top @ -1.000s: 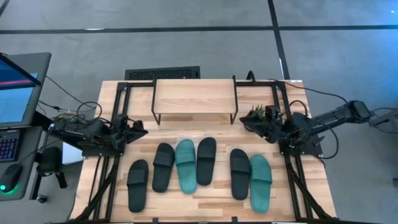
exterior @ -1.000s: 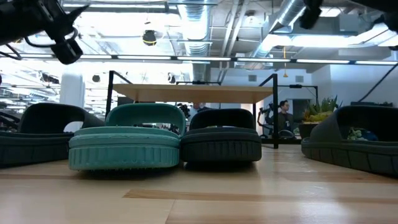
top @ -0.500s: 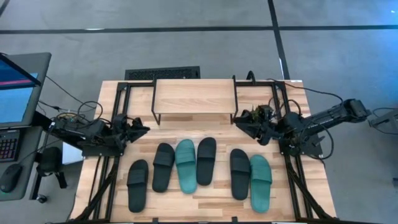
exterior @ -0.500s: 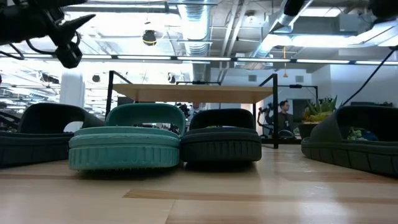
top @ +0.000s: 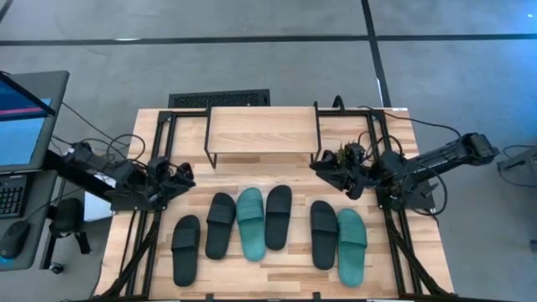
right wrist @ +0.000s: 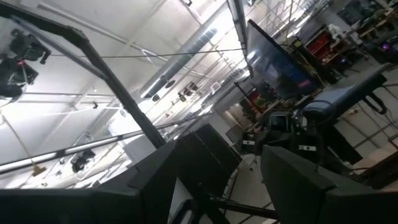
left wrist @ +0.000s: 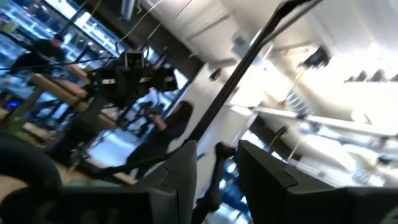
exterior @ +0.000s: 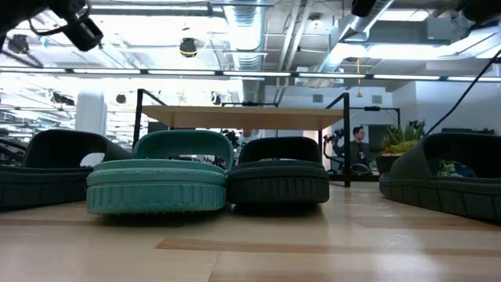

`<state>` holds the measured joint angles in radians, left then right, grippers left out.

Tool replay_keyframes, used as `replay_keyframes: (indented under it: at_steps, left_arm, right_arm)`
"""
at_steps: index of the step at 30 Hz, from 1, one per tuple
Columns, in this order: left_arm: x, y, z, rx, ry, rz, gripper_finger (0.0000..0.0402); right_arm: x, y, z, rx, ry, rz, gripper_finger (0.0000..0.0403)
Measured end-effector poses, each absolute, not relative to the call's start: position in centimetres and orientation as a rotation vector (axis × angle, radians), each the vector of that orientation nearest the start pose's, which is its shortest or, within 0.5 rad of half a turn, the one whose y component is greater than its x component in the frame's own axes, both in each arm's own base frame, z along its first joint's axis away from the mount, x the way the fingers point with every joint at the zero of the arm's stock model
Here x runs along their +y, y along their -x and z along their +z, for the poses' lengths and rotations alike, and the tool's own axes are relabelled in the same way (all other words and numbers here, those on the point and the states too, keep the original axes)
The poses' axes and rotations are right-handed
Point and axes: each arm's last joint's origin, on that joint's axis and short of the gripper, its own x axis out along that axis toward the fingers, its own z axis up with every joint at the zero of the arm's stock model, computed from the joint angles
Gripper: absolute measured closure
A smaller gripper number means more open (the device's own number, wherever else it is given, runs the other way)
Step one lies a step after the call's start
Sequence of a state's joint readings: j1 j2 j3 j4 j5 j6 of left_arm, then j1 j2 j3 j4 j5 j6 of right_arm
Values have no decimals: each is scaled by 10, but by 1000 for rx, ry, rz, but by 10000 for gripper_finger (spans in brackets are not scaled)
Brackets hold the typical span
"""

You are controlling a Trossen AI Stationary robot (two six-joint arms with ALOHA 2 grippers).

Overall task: Pick and place slides into the shelf
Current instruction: Put the black slipper on the shelf

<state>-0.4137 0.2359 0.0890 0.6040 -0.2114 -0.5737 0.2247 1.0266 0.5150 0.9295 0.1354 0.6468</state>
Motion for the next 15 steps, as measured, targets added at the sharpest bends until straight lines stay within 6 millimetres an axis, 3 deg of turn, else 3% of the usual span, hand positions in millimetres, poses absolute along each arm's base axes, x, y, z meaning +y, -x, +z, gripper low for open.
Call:
replay_keyframes:
  at_steps: [11, 15]
  left_arm:
    - [-62, -141, 250, -151, 638, -291, 299]
    - [-68, -159, 260, -133, 505, -242, 299]
  right_arm:
    - [58, -203, 305, -369, -699, 293, 188]
    - [60, -201, 306, -373, -685, 305, 188]
